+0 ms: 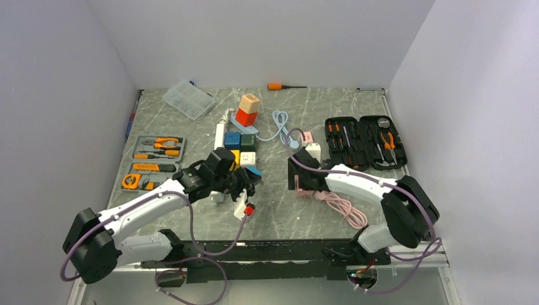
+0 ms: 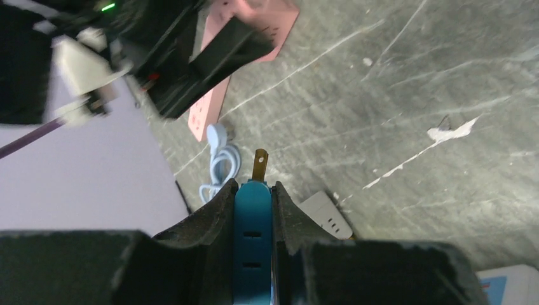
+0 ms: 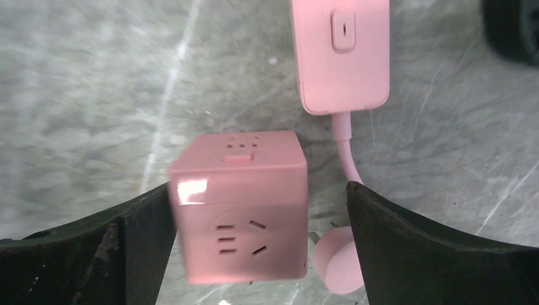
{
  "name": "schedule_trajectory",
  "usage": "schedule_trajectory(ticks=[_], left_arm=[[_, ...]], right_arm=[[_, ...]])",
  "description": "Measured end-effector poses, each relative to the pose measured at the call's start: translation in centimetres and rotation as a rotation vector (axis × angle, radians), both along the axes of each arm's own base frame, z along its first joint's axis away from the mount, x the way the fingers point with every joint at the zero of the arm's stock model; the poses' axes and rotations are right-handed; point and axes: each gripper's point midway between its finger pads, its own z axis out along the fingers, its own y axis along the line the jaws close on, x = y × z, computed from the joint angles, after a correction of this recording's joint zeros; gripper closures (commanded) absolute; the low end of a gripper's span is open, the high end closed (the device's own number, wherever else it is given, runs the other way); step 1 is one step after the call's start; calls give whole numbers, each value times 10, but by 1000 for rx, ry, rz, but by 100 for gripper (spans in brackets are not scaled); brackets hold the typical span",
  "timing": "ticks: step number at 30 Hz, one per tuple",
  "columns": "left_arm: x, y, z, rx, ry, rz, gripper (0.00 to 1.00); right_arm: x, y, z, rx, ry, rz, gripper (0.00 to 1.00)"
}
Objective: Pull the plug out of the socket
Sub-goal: Place the socket at the center of the board, then place the plug at the center of the board.
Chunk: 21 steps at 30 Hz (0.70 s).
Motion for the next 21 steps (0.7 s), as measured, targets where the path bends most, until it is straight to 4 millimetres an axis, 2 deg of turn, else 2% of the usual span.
schedule_trajectory(ticks=[3,8,11,15,19,21], left_arm=[[-6,-8,-14,25,28,-36,100],[-14,-22,-43,84,94,-85,100],[-15,-31,-58,115,135,-98,100],[-23,-47,-71,137,166,-132,100],[-40,-69,-84,162,208,-177,97],[-47,-82,-88,169,231,-190,92]], right_arm=[[13,8,31,52,-53,7,0],[44,30,121,222,-240,36,0],[53,33,155,287,-319,42,0],[55,29,159,299,-329,36,0],[53,19,144,277,-302,23,0],[51,13,136,264,-289,13,0]])
